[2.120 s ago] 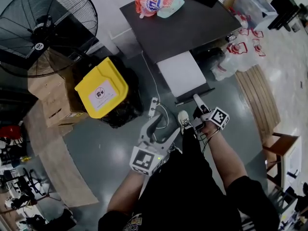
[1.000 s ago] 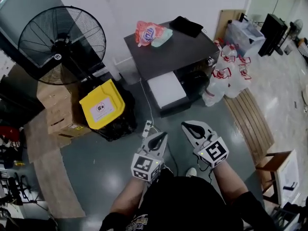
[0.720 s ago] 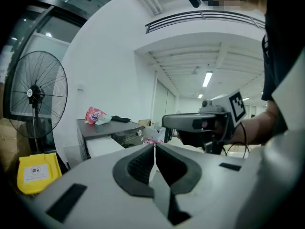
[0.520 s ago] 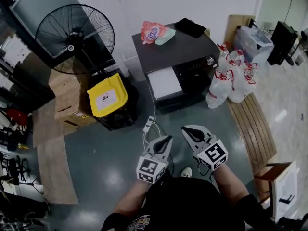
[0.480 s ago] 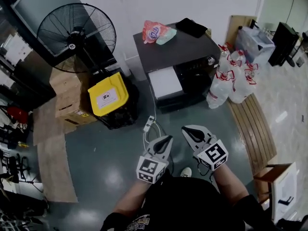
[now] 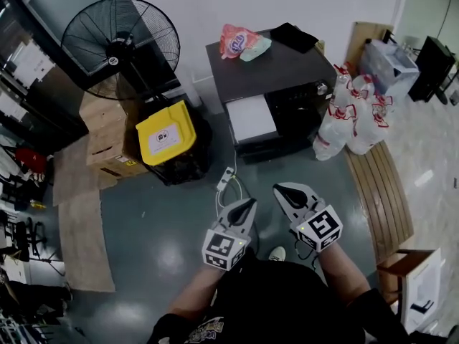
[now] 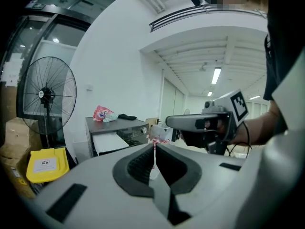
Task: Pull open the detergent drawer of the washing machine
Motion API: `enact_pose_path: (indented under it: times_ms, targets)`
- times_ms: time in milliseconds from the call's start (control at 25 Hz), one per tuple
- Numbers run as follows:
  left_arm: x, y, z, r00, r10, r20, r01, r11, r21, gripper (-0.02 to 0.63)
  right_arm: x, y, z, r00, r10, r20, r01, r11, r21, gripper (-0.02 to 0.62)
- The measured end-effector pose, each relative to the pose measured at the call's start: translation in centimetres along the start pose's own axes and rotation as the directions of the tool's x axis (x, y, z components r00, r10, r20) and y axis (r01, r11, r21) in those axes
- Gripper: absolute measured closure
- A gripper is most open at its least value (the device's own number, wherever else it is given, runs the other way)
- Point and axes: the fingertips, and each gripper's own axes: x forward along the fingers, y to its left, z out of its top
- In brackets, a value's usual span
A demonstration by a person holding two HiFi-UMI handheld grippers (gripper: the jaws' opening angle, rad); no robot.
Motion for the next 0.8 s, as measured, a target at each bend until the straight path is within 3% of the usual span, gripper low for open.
enact_pose_path:
  times_ms: [800]
  targets:
    - [2.0, -0.3, 0.2, 1.000, 0.013, 0.006, -0.013, 1.000, -0.006, 0.592, -0.3, -1.5, -0.7, 1.000, 0.018, -0.004, -0.018, 1.000, 0.016, 0.592]
